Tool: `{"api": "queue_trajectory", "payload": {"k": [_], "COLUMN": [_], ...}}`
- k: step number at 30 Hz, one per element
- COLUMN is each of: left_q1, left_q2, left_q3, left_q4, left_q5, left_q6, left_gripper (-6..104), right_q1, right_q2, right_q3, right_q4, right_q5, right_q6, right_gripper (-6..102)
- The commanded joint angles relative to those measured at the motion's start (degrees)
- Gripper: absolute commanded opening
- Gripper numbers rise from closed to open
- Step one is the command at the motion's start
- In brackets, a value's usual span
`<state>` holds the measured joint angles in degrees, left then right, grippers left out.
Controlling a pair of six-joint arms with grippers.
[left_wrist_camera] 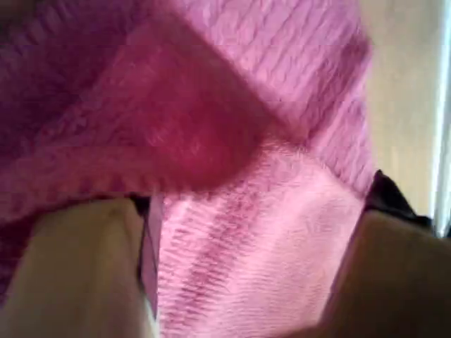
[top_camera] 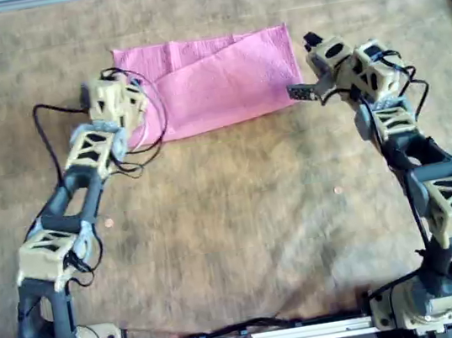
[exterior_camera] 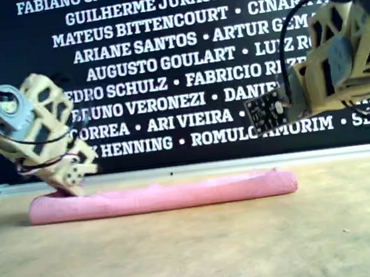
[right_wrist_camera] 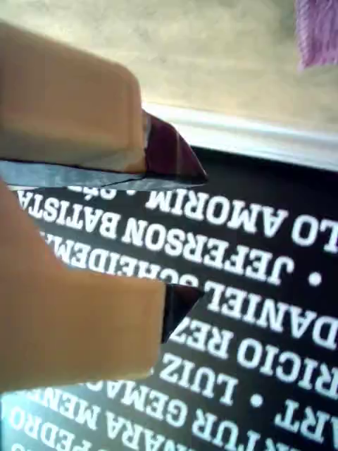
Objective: Fold a cloth
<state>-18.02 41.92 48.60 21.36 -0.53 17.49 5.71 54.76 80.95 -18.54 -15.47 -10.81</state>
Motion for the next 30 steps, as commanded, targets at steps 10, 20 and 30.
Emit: {"api": "queue_trajectory", "payload": {"k": [10, 20, 30], "left_q1": [1.4, 0.7, -2.8], "left_q2": [8.2, 19.7, 21.8], "left_q3": [-12.0, -3.6, 17.1], "left_q4": [-2.6, -2.4, -2.3], "left_q5": [-10.1, -11.0, -10.9], "left_q6": [0.8, 0.9, -2.2], "left_gripper": [100, 100, 100], "right_q1": [-0.1, -0.5, -0.6], "right_q2": [8.3, 8.3, 8.3], "right_q3": [2.5, 3.3, 3.3], "right_q4": [-1.9, -1.5, -1.2], "right_q5": [-0.3, -0.3, -0.3], "right_q6": [-0.35, -0.35, -0.35], "right_gripper": [56, 56, 56]}}
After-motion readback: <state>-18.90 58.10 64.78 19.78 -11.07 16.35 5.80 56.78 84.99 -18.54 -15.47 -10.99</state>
